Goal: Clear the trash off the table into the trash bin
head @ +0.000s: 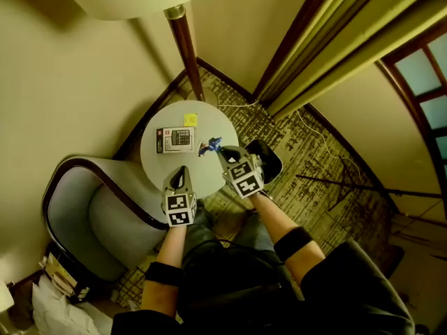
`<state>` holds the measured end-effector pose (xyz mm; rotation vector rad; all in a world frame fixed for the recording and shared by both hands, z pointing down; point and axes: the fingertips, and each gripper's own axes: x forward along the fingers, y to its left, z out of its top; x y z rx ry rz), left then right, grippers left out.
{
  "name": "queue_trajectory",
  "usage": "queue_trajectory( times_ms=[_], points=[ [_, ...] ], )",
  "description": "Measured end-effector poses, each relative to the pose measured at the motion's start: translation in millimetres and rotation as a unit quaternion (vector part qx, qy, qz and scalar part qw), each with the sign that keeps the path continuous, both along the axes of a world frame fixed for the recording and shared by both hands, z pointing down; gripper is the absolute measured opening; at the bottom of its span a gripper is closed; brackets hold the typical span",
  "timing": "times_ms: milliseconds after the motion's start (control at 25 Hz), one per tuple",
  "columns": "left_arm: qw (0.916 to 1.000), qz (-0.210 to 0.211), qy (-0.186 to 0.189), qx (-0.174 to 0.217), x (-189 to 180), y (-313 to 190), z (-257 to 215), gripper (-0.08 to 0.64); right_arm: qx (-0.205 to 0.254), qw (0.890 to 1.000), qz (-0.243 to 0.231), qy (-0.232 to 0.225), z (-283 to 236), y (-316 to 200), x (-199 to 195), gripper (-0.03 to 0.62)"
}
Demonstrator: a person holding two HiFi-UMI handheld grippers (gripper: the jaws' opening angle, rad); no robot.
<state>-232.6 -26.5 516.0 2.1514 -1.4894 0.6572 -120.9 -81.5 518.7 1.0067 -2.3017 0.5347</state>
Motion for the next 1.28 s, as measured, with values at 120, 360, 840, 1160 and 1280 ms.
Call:
queue_trajectory(
  times_ms=[120,360,840,1160,1280],
  points=[
    [0.9995,0.030,-0.012,0.003,15,-2,0,0.001,0.003,0.999,0.034,-0.007,-10,9,21,0.038],
    [0.9921,0.125,-0.004,0.001,94,-9,-8,0.001,0.002,0.993,0.116,-0.003,-10,25,96,0.038],
    [0.9493,0.314,0.016,0.011,289,9,-5,0.001,-0.007,0.944,0.331,0.013,0,104,288,0.038],
    [0.9379,0.346,0.006,-0.022,333,26,37,0.001,-0.043,0.935,0.352,0.004,58,121,312,0.038],
    [0.9368,0.348,0.000,-0.037,343,23,74,0.001,-0.066,0.934,0.352,-0.001,101,118,319,0.038]
  ],
)
